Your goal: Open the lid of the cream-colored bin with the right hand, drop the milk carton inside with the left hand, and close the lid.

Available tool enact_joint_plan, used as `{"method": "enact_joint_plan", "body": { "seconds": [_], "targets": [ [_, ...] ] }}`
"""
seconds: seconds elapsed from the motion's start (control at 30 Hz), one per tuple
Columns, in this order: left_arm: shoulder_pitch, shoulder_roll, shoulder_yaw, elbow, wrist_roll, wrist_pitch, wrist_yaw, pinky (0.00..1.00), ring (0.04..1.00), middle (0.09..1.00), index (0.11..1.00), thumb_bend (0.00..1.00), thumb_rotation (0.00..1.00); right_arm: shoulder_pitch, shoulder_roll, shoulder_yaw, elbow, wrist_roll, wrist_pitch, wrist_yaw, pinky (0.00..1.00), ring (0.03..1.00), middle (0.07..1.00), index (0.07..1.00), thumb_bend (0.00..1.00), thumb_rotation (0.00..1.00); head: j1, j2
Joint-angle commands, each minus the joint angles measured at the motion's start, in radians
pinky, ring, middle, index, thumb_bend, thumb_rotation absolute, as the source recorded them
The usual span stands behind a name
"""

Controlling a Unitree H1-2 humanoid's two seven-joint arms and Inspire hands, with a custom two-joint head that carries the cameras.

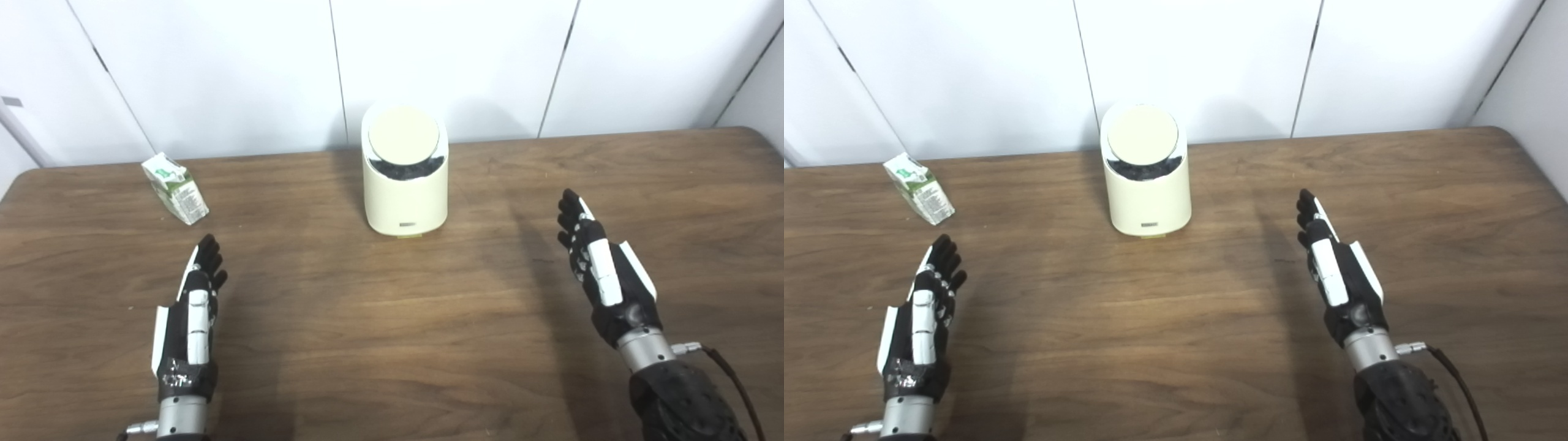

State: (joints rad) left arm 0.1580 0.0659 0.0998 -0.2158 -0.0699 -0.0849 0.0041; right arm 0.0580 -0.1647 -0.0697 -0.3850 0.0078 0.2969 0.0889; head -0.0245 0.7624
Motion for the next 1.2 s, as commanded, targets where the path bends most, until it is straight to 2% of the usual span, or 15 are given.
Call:
{"method": "enact_joint_plan", "body": {
  "seconds": [0.0,0.37,0.47,0.57,0.63,0.7,0.73,0.87,1.0,1.1,1.17],
  "targets": [
    [-0.01,0.01,-0.001,-0.036,-0.007,-0.004,-0.008,0.94,0.956,0.968,0.973,0.58,1.0,-0.012,-0.015,-0.001,-0.012,-0.014,-0.054,-0.002,1.0,1.0,1.0,1.0,0.72,1.0,0.009,-0.004],
    [-0.001,0.008,0.0,-0.043,-0.014,0.01,-0.02,0.94,0.955,0.965,0.972,0.57,1.0,0.0,-0.018,-0.001,-0.001,-0.023,-0.078,-0.006,0.98,1.0,0.999,0.997,0.71,1.0,0.019,-0.032],
    [0.003,0.007,0.001,-0.041,-0.012,0.004,-0.02,0.95,0.96,0.968,0.975,0.58,1.0,0.005,-0.02,0.005,-0.006,-0.033,-0.076,-0.006,0.98,1.0,1.0,0.995,0.73,1.0,0.022,-0.056],
    [0.007,0.008,-0.001,-0.036,-0.004,-0.006,-0.02,0.95,0.962,0.968,0.973,0.58,1.0,0.009,-0.02,0.018,-0.016,-0.072,-0.072,-0.014,0.99,0.999,0.999,0.996,0.7,0.92,0.025,-0.078],
    [0.01,0.007,-0.002,-0.03,-0.004,-0.018,-0.021,0.96,0.963,0.968,0.972,0.58,1.0,0.008,-0.017,0.027,-0.026,-0.102,-0.074,-0.021,0.95,0.984,0.991,0.99,0.66,0.82,0.028,-0.092],
    [0.014,0.005,-0.003,-0.02,-0.011,-0.035,-0.026,0.96,0.967,0.972,0.978,0.58,1.0,0.004,-0.014,0.037,-0.03,-0.139,-0.079,-0.032,0.91,0.965,0.977,0.98,0.67,0.75,0.035,-0.117],
    [0.016,0.005,-0.003,-0.016,-0.013,-0.042,-0.027,0.96,0.967,0.971,0.98,0.58,1.0,0.003,-0.014,0.041,-0.031,-0.15,-0.081,-0.037,0.89,0.953,0.968,0.974,0.68,0.74,0.035,-0.117],
    [0.025,0.005,-0.012,0.002,0.003,-0.09,-0.031,0.97,0.97,0.976,0.996,0.57,0.99,-0.012,-0.002,0.044,-0.03,-0.164,-0.086,-0.046,0.86,0.937,0.956,0.963,0.74,0.72,0.046,-0.165],
    [0.032,0.002,-0.018,0.004,0.011,-0.107,-0.028,0.97,0.967,0.982,1.0,0.57,0.98,-0.04,0.008,0.046,-0.025,-0.169,-0.093,-0.053,0.81,0.92,0.949,0.952,0.72,0.65,0.05,-0.177],
    [0.036,-0.003,-0.02,0.006,0.02,-0.116,-0.021,0.97,0.966,0.979,0.995,0.54,0.97,-0.068,0.011,0.052,-0.011,-0.189,-0.095,-0.063,0.84,0.914,0.939,0.946,0.72,0.61,0.059,-0.2],
    [0.038,-0.004,-0.021,0.009,0.025,-0.118,-0.017,0.97,0.962,0.972,0.987,0.55,0.97,-0.086,0.012,0.056,0.0,-0.198,-0.097,-0.067,0.88,0.917,0.936,0.942,0.73,0.6,0.057,-0.2]
  ]
}}
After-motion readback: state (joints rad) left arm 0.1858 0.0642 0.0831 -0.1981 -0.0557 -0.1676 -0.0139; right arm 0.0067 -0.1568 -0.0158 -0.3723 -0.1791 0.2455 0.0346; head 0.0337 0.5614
